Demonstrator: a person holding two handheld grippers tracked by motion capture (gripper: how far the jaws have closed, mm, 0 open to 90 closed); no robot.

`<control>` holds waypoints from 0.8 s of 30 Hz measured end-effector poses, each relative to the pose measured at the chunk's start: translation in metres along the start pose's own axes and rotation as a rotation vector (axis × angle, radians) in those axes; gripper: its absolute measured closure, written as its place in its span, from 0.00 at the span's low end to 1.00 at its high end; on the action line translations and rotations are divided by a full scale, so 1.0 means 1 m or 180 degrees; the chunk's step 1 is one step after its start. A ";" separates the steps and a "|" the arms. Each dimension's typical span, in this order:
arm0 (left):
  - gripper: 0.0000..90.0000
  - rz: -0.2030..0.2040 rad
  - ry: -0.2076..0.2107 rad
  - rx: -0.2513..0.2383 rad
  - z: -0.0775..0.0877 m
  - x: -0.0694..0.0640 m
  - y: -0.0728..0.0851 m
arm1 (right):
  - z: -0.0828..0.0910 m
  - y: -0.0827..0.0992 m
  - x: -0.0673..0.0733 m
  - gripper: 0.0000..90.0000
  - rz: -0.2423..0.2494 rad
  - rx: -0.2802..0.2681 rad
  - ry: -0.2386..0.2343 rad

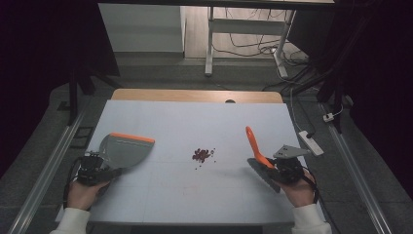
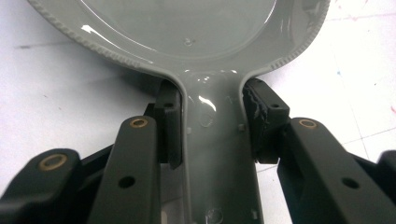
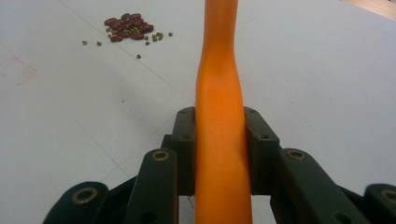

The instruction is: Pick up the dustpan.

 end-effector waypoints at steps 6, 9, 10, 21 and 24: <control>0.69 -0.0064 -0.0017 -0.0072 0.002 0.000 0.001 | 0.000 0.000 0.001 0.78 -0.0004 0.0001 -0.0007; 0.69 -0.0080 -0.0003 -0.0094 0.003 0.000 0.001 | 0.000 0.000 0.001 0.78 0.0002 -0.0003 -0.0006; 0.69 -0.0085 0.0007 -0.0108 0.003 0.001 0.001 | 0.000 -0.001 0.001 0.78 0.0005 -0.0013 -0.0004; 0.69 -0.0259 0.0098 -0.0260 0.008 -0.001 0.000 | 0.002 -0.002 0.001 0.78 0.0000 -0.0037 0.0014; 0.69 -0.0318 0.0123 -0.0306 0.010 -0.002 -0.001 | 0.005 -0.004 0.001 0.78 -0.0009 -0.0126 0.0011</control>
Point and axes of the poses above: each handheld gripper's, and its own axes: z roughly backward along the jaws, y roughly out of its underside, x roughly to its left, the point moved 4 cm from there along -z, roughly forward along the jaws, and after that the axes turned 13 degrees about x, right-handed, at the moved point
